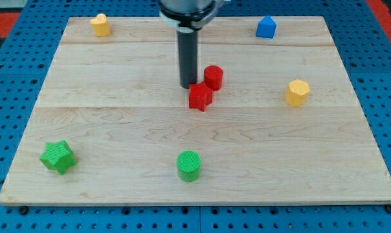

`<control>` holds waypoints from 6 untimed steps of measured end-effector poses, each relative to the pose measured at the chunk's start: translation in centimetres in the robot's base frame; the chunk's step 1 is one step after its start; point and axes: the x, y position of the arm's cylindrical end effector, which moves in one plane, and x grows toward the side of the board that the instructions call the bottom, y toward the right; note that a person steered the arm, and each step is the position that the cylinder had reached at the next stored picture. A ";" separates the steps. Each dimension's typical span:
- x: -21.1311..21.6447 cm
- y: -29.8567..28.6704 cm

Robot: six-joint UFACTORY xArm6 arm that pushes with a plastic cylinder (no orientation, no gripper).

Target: Move green circle to the right of green star

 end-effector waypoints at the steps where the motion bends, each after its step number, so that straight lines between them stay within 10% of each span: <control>1: 3.6 -2.8; 3: 13.2 4.6; 6: 17.8 -0.1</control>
